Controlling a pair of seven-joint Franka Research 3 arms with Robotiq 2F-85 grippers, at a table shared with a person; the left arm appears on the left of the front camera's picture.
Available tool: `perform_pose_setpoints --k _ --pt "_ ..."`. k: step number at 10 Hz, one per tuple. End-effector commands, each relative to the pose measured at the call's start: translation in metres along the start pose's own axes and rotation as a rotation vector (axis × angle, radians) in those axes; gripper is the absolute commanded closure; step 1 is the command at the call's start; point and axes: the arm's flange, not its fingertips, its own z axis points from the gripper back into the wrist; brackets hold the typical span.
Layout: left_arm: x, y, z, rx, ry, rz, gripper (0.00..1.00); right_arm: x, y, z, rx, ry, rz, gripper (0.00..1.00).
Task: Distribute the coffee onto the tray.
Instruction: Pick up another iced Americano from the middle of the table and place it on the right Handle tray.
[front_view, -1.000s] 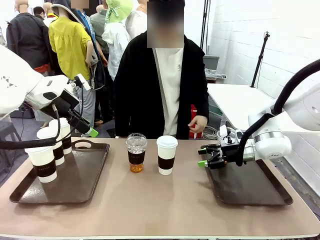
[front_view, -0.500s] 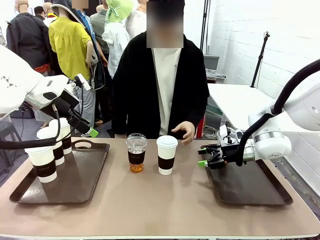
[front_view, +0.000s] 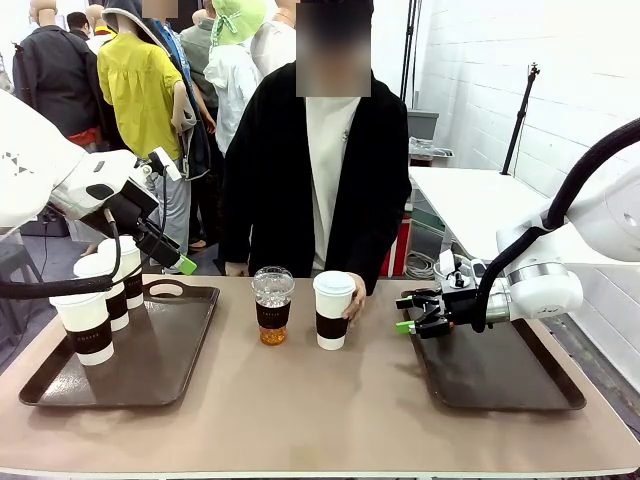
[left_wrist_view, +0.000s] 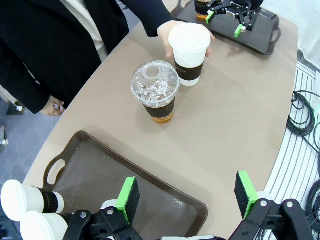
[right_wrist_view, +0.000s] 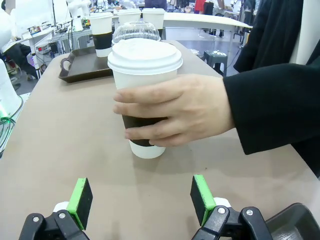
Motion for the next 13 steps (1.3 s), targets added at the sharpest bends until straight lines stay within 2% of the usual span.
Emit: perform_pose_setpoints --k 1,13 --pt "-0.0005 0.0020 -0.0004 -0.019 -0.013 -0.002 0.00 0.0003 0.0002 -0.0006 0.001 0.000 0.001 0.00" --pt "-0.0005 0.0020 -0.0004 -0.019 -0.013 -0.002 0.00 0.0003 0.0002 -0.0006 0.001 0.000 0.001 0.00"
